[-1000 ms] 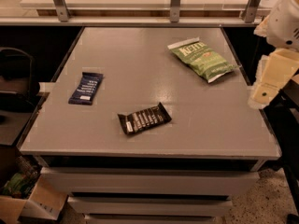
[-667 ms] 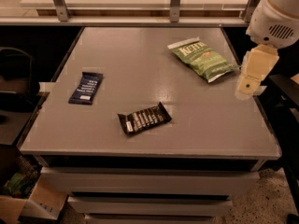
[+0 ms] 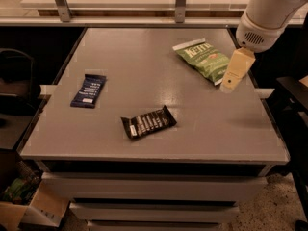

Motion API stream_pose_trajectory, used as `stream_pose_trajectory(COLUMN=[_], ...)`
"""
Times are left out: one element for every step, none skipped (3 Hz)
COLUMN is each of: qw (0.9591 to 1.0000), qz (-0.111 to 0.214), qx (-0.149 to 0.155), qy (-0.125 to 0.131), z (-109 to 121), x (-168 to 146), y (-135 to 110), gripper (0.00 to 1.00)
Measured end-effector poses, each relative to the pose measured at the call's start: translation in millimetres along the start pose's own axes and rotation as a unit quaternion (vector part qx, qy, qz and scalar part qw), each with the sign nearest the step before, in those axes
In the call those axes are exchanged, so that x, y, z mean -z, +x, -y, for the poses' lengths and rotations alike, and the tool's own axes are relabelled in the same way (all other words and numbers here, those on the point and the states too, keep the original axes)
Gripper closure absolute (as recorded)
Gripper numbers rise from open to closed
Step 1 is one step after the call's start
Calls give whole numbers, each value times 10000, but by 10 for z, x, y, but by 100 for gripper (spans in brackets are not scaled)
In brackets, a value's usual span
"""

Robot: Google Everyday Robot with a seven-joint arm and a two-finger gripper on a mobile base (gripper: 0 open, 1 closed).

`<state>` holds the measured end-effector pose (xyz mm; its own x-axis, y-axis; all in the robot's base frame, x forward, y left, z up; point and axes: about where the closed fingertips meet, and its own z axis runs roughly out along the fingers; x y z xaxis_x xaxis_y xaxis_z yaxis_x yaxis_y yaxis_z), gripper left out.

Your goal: Move green jalapeno chip bag near rxbar blueberry

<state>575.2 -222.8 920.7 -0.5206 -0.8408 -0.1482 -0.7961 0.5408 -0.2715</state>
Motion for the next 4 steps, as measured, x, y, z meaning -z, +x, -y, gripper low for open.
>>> stream_pose_trajectory(qw=[9997,9997,9995,9990], qz=[-2,-1,155,336], qx=[-230,-230,-239,-181], qy=[35,35,128,244], z=[29,30,134,287], x=[-39,-39,-95,-183], y=[-15,-15,-157,-379], gripper=[0,0,0,0])
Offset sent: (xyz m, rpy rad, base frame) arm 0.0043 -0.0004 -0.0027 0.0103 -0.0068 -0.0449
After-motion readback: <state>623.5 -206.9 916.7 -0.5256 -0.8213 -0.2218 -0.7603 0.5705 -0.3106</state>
